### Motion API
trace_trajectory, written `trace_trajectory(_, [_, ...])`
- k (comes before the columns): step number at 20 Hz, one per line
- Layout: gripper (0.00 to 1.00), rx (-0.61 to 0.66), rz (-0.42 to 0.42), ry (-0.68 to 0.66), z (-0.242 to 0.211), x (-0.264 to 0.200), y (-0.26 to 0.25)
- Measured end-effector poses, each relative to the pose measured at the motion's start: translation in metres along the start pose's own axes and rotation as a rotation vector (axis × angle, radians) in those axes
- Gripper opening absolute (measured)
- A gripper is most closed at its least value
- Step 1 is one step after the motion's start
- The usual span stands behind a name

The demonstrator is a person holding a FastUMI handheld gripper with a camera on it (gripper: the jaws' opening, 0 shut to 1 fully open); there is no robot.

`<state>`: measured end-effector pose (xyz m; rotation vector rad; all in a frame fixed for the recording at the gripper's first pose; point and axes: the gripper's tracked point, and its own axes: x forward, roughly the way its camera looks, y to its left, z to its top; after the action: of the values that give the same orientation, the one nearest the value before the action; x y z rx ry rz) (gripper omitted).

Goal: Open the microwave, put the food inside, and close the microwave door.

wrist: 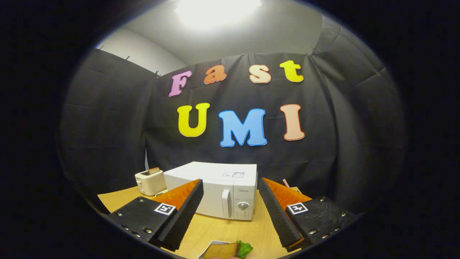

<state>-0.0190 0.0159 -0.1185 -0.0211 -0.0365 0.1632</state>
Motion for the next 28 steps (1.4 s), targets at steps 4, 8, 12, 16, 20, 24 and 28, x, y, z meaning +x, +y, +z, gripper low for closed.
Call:
trace_trajectory(4, [0.97, -0.027, 0.007, -0.002, -0.037, 0.035, 0.02])
trace_trajectory(8, [0.97, -0.018, 0.003, 0.035, -0.076, 0.083, 0.031])
trace_trajectory(12, [0.97, 0.035, -0.017, 0.092, -0.107, 0.132, 0.03])
trace_trajectory(16, [0.95, 0.068, -0.059, 0.13, -0.131, 0.168, 0.027])
trace_trajectory(20, [0.94, 0.07, -0.101, 0.153, -0.151, 0.192, 0.027])
trace_trajectory(24, [0.84, 0.065, -0.162, 0.165, -0.167, 0.206, 0.017])
trace_trajectory(28, [0.75, 0.113, -0.2, 0.152, -0.17, 0.213, 0.012])
